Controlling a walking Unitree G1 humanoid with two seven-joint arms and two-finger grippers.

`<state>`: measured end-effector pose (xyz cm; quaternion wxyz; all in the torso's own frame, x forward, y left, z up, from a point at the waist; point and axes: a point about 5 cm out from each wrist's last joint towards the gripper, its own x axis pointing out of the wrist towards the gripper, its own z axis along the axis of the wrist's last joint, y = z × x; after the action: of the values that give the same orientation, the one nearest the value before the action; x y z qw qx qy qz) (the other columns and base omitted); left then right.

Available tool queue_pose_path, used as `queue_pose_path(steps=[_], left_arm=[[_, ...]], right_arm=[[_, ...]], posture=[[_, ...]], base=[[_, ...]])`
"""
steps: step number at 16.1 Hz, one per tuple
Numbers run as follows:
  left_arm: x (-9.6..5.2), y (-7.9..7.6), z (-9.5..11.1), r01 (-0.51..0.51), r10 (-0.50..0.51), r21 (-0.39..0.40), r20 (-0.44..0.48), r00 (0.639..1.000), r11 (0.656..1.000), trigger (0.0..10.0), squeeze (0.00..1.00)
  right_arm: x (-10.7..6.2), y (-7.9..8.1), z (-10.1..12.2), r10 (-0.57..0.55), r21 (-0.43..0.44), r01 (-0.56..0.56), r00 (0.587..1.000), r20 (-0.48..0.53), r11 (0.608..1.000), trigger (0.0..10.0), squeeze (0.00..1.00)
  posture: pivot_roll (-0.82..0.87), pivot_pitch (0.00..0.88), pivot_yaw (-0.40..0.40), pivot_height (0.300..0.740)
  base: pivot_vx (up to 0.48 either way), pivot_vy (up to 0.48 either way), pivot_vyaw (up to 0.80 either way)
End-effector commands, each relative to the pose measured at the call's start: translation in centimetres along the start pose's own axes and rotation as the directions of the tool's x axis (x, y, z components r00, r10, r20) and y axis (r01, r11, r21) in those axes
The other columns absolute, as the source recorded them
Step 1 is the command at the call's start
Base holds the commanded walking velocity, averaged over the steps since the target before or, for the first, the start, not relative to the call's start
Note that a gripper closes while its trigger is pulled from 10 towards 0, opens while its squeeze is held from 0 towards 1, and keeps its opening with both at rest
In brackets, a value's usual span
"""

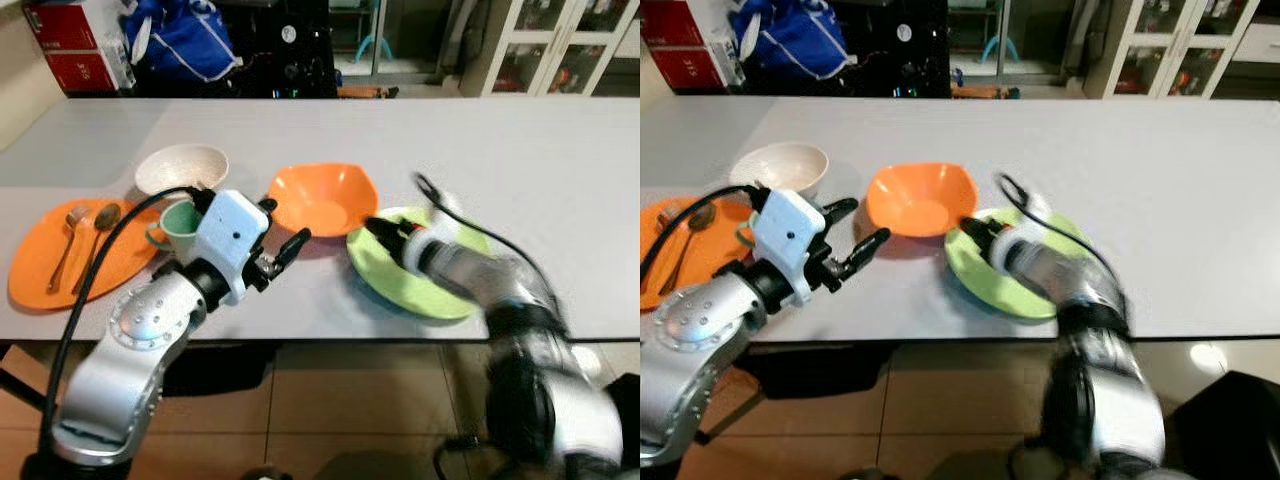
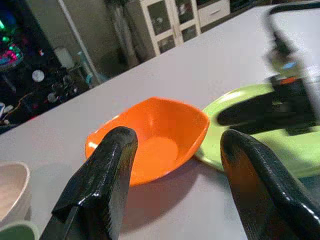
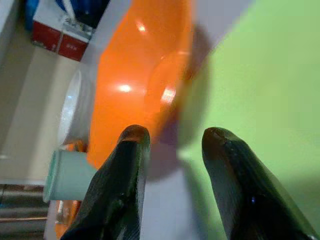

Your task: Setting the table

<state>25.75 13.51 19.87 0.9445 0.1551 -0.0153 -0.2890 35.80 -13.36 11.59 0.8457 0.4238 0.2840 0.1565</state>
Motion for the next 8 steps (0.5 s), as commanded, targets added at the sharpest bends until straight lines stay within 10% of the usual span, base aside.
queue_pose_path(steps=[1, 5, 7, 8], left_arm=[[0.3, -0.2, -0.4, -0.023, 0.023, -0.005, -0.014, 1.0, 1.0, 10.0, 0.0], [1.0, -0.4, 0.0, -0.161, 0.162, -0.038, 0.046, 0.986, 0.986, 10.0, 0.0], [1.2, 0.0, 0.3, -0.208, 0.21, -0.049, 0.057, 0.976, 0.977, 10.0, 0.0], [1.9, 0.2, 0.3, -0.253, 0.254, -0.022, 0.051, 0.966, 0.967, 10.0, 0.0]], right_arm=[[-1.1, 0.7, 0.2, 0.001, -0.058, -0.001, 1.0, -0.006, 0.998, 10.0, 0.0], [-5.8, 1.8, 1.0, -0.018, -0.247, 0.058, 0.986, 0.163, 0.967, 10.0, 0.0], [-8.7, 4.4, 3.0, 0.047, -0.374, 0.129, 0.904, 0.426, 0.918, 10.0, 0.0], [-10.2, 5.8, 3.3, 0.057, -0.498, 0.279, 0.828, 0.558, 0.821, 10.0, 0.0]], posture=[[0.02, 0.0, 0.039, 0.74], [0.01, 0.0, 0.028, 0.74], [-0.01, 0.0, 0.032, 0.74], [-0.03, 0.0, 0.048, 0.74]], base=[[0.0, 0.0, 0.0], [0.0, 0.0, 0.0], [0.0, 0.0, 0.0], [0.0, 0.0, 0.0]])
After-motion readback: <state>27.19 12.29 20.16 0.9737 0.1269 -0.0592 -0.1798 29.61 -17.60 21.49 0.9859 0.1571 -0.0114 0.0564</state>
